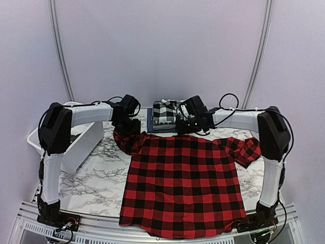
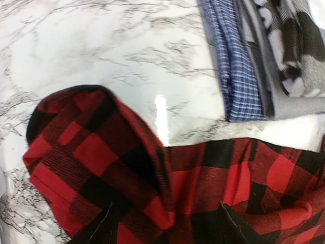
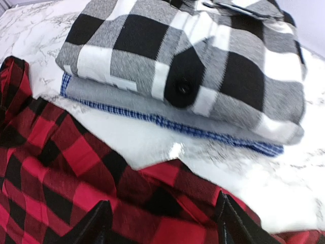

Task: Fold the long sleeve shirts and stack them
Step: Smooth out the flattened shirt at the center of the board.

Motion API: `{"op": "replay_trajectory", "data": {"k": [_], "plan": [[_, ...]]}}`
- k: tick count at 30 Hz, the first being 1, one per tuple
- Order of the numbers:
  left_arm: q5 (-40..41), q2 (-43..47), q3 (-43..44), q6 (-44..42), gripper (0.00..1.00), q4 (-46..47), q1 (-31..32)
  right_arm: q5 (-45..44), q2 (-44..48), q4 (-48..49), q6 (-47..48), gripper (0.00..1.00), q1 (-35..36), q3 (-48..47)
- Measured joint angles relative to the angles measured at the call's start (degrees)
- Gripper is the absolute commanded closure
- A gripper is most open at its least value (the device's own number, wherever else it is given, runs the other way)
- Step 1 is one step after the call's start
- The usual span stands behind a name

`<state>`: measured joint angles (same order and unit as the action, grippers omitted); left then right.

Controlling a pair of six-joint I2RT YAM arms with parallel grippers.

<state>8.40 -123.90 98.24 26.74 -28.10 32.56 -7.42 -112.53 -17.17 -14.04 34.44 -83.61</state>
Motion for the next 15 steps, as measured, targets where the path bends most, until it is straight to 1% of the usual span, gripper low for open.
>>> {"op": "replay_trajectory", "data": {"k": [3, 7, 12, 15], "plan": [[-0.83, -0.48, 1.60, -1.46, 0.31, -0.59, 1.27, 1.42, -3.96, 0.37, 2.34, 0.30, -0.17, -3.45], [-2.40, -0.83, 4.68, -3.72, 0.30, -0.61, 3.48, 3.54, -5.66, 0.15, 3.93, 0.32, -0.17, -3.72], [-4.39, -2.99, 8.72, -6.34, 0.27, -0.52, 6.67, 5.22, -5.51, 0.52, 4.96, 0.40, -0.15, -0.92], [-6.54, -5.57, 10.73, -7.30, 0.24, -0.48, 7.76, 5.73, -4.50, 0.63, 4.94, 0.50, 0.13, 2.58]]}}
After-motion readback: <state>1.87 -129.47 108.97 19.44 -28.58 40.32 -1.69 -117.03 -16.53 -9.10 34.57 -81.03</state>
